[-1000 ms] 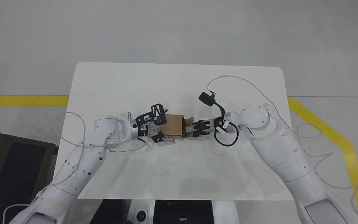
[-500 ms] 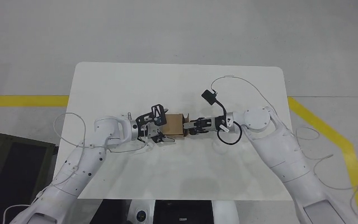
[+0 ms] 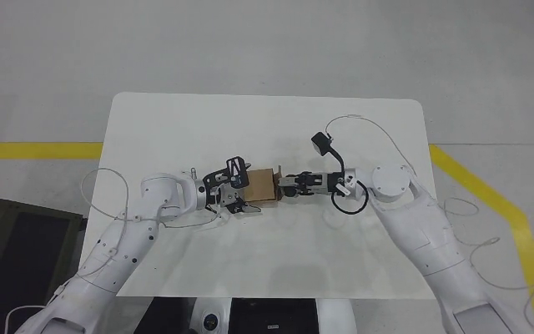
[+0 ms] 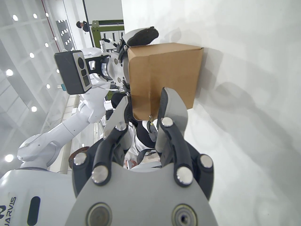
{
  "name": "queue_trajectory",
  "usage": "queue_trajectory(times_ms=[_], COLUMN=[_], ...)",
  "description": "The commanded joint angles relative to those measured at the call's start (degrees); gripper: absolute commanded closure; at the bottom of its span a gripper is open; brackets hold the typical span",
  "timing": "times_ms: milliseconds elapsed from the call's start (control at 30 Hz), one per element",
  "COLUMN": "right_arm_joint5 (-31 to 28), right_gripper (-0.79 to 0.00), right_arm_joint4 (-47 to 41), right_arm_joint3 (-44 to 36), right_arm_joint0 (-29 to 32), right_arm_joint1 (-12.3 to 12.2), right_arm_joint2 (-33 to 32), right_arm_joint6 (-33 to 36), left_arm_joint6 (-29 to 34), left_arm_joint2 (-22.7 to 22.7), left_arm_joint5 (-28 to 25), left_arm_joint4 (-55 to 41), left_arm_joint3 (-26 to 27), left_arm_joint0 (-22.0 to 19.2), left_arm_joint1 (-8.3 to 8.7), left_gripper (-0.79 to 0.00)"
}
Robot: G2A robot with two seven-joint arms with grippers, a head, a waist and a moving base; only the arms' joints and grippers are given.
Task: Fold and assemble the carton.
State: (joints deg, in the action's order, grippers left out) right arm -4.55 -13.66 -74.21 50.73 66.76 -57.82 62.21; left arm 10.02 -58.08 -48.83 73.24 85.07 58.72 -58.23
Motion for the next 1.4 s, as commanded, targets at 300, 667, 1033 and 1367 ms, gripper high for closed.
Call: queue_trajectory(times_ms=[300,667,1033,1367], right_arm_joint5=[-1.21,-3.38,-1.39,1.64], right_gripper=[-0.203,-0.194,-0.194,-0.145], right_arm_joint4=[-2.96,-6.74,-3.64,1.41], right_arm_joint3=[2.7,5.36,5.95,4.16], right_arm_joint0=[-0.09,-0.1,-1.55,-2.1], right_arm_joint1=[0.21,0.57,0.79,0.43], right_arm_joint2=[-0.12,-0.4,1.06,1.6], right_arm_joint6=[0.39,0.41,0.46,0.52], left_arm_joint6=[-0.01,-0.09,-0.14,0.14], left_arm_joint2=[0.07,0.13,0.18,0.2], left_arm_joint5=[-0.06,-0.12,-0.34,-0.39], left_arm_joint4=[0.42,0.9,1.14,1.18], left_arm_joint3=[-0.02,-0.05,-0.17,-0.15], left_arm_joint0=[0.06,0.03,0.01,-0.04], left_arm_joint1=[-0.09,-0.17,-0.25,-0.32], left_gripper=[-0.785,-0.785,-0.785,-0.785])
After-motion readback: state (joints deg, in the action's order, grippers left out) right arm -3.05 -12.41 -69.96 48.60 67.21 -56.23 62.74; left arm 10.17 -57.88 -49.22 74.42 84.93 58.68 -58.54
